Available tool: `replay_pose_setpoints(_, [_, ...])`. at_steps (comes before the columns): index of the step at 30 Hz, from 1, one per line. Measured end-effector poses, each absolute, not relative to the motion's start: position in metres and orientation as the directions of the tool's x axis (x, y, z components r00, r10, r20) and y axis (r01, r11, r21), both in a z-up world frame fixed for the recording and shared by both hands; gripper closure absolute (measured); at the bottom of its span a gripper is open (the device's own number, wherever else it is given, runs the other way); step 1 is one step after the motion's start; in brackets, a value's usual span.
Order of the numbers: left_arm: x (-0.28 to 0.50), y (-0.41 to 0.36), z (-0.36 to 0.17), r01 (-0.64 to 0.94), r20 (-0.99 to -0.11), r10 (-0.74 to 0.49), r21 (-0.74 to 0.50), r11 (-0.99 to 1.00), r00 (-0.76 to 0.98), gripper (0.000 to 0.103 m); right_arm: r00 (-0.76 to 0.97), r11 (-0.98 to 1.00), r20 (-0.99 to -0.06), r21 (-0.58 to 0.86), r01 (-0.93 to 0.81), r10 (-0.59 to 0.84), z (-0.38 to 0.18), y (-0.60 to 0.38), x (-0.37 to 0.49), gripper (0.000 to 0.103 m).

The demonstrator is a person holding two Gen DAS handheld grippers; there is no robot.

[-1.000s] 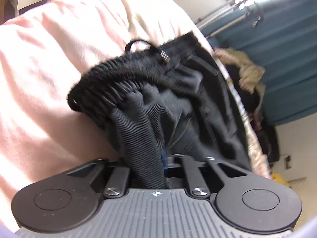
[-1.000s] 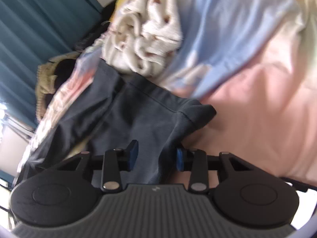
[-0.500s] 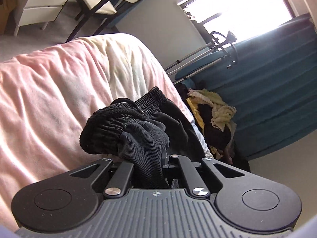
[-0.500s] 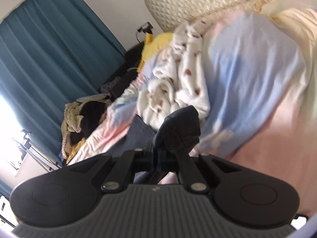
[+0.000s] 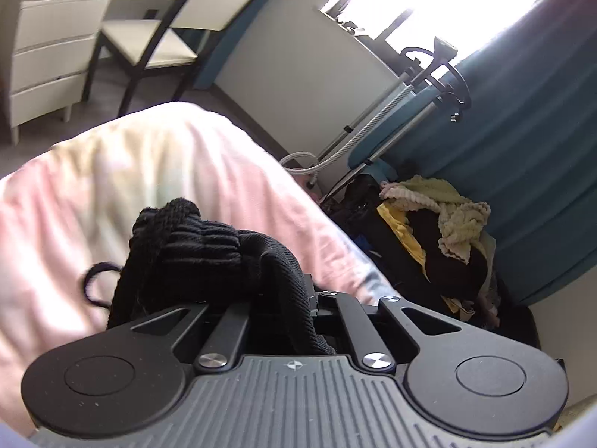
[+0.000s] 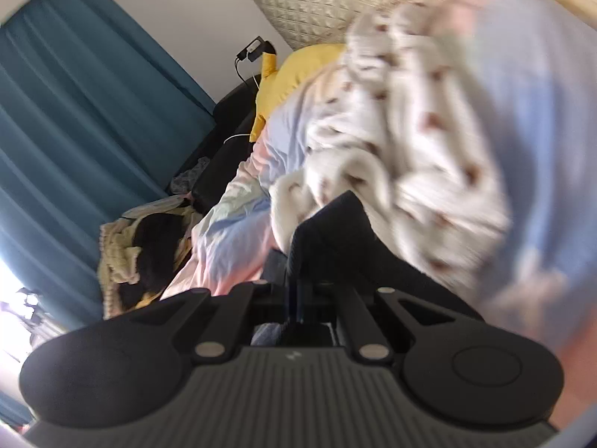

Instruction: Fold clothes

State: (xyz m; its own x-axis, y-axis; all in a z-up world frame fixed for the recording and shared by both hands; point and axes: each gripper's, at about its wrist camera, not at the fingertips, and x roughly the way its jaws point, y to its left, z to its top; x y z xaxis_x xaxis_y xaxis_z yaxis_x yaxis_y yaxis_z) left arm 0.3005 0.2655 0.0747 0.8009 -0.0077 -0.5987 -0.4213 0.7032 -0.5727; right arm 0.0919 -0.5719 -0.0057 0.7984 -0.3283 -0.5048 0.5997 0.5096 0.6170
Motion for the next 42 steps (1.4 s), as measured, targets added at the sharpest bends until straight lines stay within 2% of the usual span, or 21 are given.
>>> replay_pose_setpoints(6, [0.444, 0.208, 0.055, -0.433, -0.645, 0.075, -0.417, 0.799, 0.760, 0.097, 0.754, 0.528, -0.565, 0.550, 0.647, -0.336, -0.043, -0.600, 0.201, 0.099])
replay_pose_setpoints(10, [0.515, 0.176, 0.015, -0.448, -0.713, 0.101, -0.317, 0.836, 0.693, 0.097, 0.718, 0.614, -0.594, 0.427, 0.664, -0.364, -0.081, -0.620, 0.258, 0.099])
replay_pose_setpoints(15, [0.563, 0.151, -0.035, -0.457, -0.755, 0.182, -0.171, 0.873, 0.631, 0.095, 0.728, 0.760, -0.579, 0.263, 0.594, -0.368, -0.117, -0.625, 0.302, 0.099])
replay_pose_setpoints(18, [0.567, 0.145, -0.049, -0.459, -0.756, 0.207, -0.137, 0.878, 0.621, 0.090, 0.733, 0.781, -0.577, 0.242, 0.576, -0.362, -0.124, -0.626, 0.307, 0.097])
replay_pose_setpoints(19, [0.565, 0.143, -0.048, -0.455, -0.748, 0.208, -0.139, 0.879, 0.630, 0.090, 0.736, 0.786, -0.576, 0.242, 0.569, -0.355, -0.124, -0.626, 0.306, 0.095])
replay_pose_setpoints(22, [0.554, 0.137, -0.036, -0.406, -0.734, 0.171, -0.154, 0.901, 0.658, 0.061, 0.751, 0.813, -0.579, 0.242, 0.529, -0.317, -0.116, -0.625, 0.301, 0.077])
replay_pose_setpoints(23, [0.548, 0.134, -0.030, -0.378, -0.732, 0.152, -0.154, 0.913, 0.664, 0.048, 0.759, 0.828, -0.576, 0.235, 0.509, -0.303, -0.111, -0.621, 0.298, 0.062])
replay_pose_setpoints(24, [0.540, 0.130, -0.021, -0.348, -0.725, 0.134, -0.153, 0.925, 0.675, 0.041, 0.767, 0.848, -0.570, 0.213, 0.486, -0.296, -0.105, -0.617, 0.296, 0.044])
replay_pose_setpoints(25, [0.530, 0.124, -0.011, -0.313, -0.713, 0.117, -0.150, 0.938, 0.692, 0.037, 0.773, 0.868, -0.564, 0.184, 0.461, -0.292, -0.097, -0.612, 0.293, 0.038])
replay_pose_setpoints(27, [0.506, 0.114, 0.009, -0.240, -0.680, 0.080, -0.144, 0.960, 0.729, 0.014, 0.782, 0.906, -0.551, 0.103, 0.411, -0.292, -0.078, -0.599, 0.283, 0.035])
replay_pose_setpoints(30, [0.464, 0.096, 0.039, -0.137, -0.623, 0.040, -0.109, 0.985, 0.781, 0.013, 0.797, 0.923, -0.546, 0.105, 0.371, -0.258, -0.048, -0.584, 0.261, 0.034])
replay_pose_setpoints(32, [0.436, 0.086, 0.058, -0.068, -0.594, -0.001, -0.094, 0.993, 0.805, 0.013, 0.810, 0.935, -0.531, 0.088, 0.343, -0.248, -0.027, -0.568, 0.243, 0.029])
replay_pose_setpoints(37, [0.366, 0.069, 0.103, 0.009, -0.525, -0.074, -0.126, 0.992, 0.848, 0.012, 0.801, 0.958, -0.556, 0.028, 0.285, -0.222, 0.017, -0.523, 0.209, 0.028])
replay_pose_setpoints(42, [0.297, 0.049, 0.121, 0.085, -0.486, -0.139, -0.130, 0.988, 0.863, 0.010, 0.834, 0.963, -0.523, 0.086, 0.257, -0.175, 0.050, -0.481, 0.162, 0.027])
